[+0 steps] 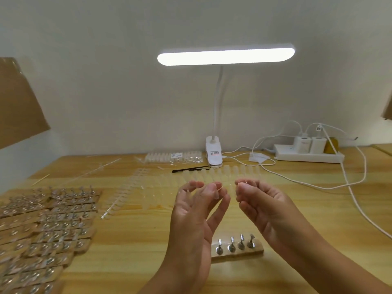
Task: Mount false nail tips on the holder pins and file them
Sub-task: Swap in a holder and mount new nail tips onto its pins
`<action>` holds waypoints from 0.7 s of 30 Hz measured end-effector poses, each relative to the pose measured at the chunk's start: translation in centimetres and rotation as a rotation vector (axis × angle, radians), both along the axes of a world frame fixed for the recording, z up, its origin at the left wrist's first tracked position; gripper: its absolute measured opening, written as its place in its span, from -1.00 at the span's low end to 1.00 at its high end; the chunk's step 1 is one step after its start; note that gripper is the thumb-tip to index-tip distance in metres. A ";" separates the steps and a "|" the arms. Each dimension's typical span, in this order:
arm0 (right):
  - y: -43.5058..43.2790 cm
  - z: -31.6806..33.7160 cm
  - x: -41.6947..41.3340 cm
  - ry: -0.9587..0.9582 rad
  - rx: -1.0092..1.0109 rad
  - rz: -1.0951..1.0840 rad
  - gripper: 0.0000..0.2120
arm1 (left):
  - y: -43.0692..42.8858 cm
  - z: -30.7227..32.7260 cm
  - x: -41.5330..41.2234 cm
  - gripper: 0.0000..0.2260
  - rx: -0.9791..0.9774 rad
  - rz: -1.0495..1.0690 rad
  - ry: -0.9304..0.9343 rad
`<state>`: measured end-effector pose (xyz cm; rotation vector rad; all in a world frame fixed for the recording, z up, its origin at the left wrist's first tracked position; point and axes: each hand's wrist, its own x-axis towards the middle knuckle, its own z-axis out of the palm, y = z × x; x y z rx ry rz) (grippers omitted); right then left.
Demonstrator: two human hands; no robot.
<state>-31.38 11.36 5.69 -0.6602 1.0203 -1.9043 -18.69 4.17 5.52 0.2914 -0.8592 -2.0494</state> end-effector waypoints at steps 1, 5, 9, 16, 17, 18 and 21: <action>-0.1 0.0 0.2 -0.017 0.001 -0.006 -0.85 | 0.0 0.0 0.0 -0.68 0.027 -0.031 0.018; -0.1 0.1 1.0 0.016 -0.009 0.005 -0.88 | 0.3 -0.2 0.0 -0.79 -0.037 -0.067 -0.032; 0.4 0.2 1.4 0.170 -0.038 -0.067 -0.88 | 0.6 -0.4 0.3 -0.91 -0.548 0.164 -0.323; 0.3 0.9 0.0 1.259 -0.085 -0.643 -0.72 | 1.7 -0.2 0.5 -0.80 -0.793 0.323 -0.474; 0.2 0.8 -0.4 1.344 -0.112 -0.667 -0.76 | 1.8 0.1 0.3 -0.84 -0.823 0.319 -0.449; 0.2 0.8 -0.7 1.396 -0.124 -0.679 -0.78 | 2.0 0.2 0.0 -0.85 -0.840 0.299 -0.423; 0.0 0.8 -1.2 1.492 -0.124 -0.707 -0.74 | 2.6 -0.2 -0.2 -0.70 -0.822 0.210 -0.415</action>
